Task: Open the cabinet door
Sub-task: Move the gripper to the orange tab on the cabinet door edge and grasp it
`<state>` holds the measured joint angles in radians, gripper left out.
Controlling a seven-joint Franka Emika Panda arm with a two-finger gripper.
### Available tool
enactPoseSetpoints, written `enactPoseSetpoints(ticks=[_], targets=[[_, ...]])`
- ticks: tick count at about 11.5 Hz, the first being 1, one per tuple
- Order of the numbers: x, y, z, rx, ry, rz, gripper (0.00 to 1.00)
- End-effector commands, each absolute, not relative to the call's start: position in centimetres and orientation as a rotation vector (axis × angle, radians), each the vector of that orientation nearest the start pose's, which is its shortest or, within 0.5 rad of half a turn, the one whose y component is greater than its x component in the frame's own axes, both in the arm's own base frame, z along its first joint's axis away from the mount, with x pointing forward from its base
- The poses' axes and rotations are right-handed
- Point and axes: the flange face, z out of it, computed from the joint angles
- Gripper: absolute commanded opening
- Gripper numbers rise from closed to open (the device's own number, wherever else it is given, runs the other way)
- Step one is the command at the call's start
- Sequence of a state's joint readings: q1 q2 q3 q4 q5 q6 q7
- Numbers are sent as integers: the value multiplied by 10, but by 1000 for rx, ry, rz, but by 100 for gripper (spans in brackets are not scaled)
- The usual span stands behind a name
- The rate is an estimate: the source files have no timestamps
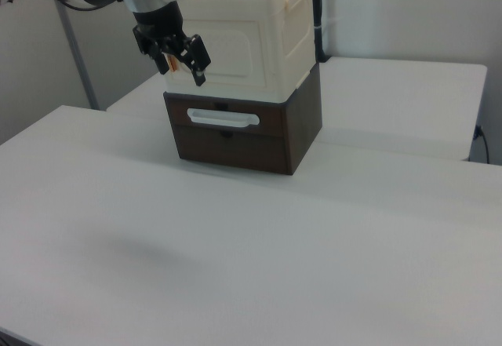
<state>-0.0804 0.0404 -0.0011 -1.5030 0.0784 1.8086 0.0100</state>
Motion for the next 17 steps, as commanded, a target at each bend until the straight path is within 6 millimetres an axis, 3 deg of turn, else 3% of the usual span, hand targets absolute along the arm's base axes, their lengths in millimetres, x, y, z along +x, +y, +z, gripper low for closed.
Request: enactPoseSetpoints(ticks=[1,3,7,9,12,16,17], targets=[[624,8,640,-3009,0,-542,100],[647,25,631,-2977,-26,-681,100],[676,87,607,-2901,-135,-885,100],[691,120,606,-2847,-180,-991,100],[702,140,609,-2806,-128,-1059,99],[714,161,590,-2763,-136,-1183,83],[713,164,590,-2763,-145,-1183,69]])
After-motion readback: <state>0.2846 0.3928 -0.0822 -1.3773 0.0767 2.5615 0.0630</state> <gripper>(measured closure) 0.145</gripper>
